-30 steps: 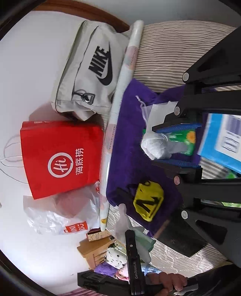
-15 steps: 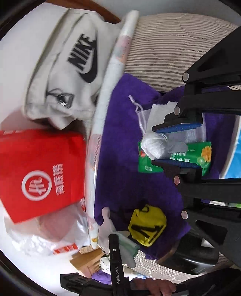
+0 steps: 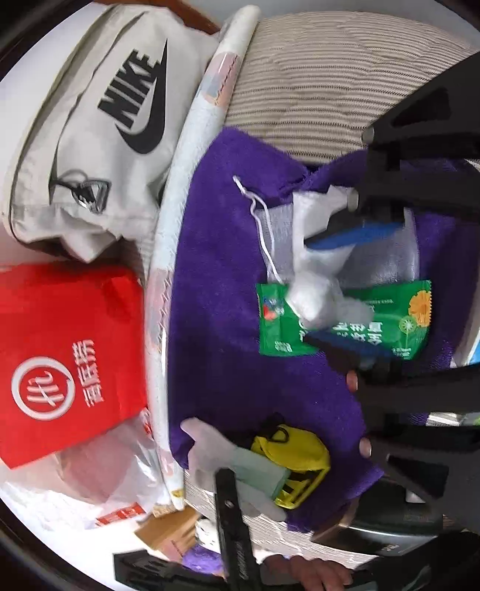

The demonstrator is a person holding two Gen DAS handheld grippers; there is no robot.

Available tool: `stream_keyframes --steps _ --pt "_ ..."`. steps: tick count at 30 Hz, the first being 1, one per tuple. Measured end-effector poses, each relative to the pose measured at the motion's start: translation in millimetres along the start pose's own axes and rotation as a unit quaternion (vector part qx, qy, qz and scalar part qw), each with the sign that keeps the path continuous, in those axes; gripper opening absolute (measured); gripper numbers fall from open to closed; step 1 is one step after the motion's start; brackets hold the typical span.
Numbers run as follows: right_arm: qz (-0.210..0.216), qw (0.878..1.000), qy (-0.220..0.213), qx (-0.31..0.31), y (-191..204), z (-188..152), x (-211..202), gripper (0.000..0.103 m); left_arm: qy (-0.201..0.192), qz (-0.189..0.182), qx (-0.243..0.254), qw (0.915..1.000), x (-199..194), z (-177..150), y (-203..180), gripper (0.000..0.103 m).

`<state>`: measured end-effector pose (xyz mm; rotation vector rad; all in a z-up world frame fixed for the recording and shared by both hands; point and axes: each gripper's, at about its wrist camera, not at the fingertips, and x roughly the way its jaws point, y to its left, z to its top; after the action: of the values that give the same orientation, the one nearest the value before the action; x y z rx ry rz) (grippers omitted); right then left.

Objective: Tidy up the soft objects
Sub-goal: 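Lower glove onto yellow bag with left gripper while right gripper releases cloth by mesh bag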

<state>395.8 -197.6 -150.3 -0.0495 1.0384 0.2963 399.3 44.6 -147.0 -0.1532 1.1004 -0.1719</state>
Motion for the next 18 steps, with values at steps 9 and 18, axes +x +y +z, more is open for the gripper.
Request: stream_keyframes --steps 9,18 --pt "-0.012 1.000 -0.021 -0.001 8.3 -8.0 -29.2 0.060 -0.039 0.004 -0.015 0.9991 -37.3 -15.0 8.1 0.060" --pt "0.020 0.999 -0.027 0.031 11.6 -38.1 -74.8 0.060 -0.144 0.006 -0.031 0.9890 -116.0 -66.0 8.8 0.060"
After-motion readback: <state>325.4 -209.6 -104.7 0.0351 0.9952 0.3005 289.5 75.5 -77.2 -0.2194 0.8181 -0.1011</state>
